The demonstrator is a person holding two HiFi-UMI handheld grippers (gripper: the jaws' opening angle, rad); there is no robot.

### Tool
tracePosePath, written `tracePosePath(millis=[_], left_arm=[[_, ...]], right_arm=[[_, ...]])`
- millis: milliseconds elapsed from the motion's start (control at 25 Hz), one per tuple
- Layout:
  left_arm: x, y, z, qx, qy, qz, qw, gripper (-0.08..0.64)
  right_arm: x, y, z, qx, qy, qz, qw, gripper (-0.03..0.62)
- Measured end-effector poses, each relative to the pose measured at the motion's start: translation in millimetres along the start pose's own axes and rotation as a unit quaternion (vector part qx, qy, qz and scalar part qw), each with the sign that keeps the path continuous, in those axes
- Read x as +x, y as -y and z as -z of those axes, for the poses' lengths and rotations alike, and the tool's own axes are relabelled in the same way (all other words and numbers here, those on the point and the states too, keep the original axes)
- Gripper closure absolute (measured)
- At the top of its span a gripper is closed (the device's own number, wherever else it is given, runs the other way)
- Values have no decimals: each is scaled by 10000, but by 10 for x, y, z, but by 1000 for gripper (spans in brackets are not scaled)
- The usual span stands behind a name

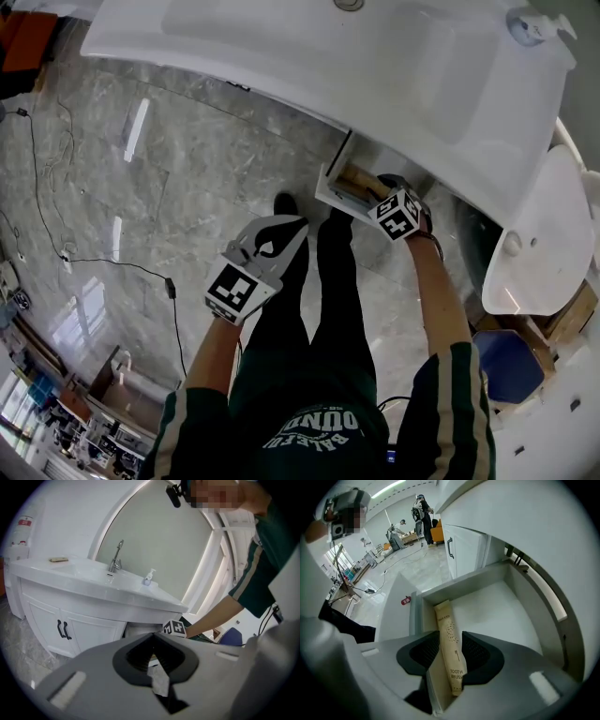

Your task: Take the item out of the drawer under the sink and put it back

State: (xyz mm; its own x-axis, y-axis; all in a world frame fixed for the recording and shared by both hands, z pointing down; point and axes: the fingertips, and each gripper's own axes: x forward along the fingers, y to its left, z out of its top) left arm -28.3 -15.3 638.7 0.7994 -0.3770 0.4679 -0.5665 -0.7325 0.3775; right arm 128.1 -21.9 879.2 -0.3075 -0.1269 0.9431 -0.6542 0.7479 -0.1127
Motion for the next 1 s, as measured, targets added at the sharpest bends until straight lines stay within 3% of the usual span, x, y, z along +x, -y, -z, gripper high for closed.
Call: tracePosePath(millis=[640,920,1000], left_arm=[[1,-46,69,-118,-147,14,9998,511],[-17,-54,112,-63,-121,31,9999,511],[-14,-52,120,-72,-128,40,9999,511]], right_arm=[[371,52,283,8,-840,-25,9965,466],[323,-10,266,-101,-782,-218,9966,561],[310,-10,262,-90,-714,-197,9972,563]])
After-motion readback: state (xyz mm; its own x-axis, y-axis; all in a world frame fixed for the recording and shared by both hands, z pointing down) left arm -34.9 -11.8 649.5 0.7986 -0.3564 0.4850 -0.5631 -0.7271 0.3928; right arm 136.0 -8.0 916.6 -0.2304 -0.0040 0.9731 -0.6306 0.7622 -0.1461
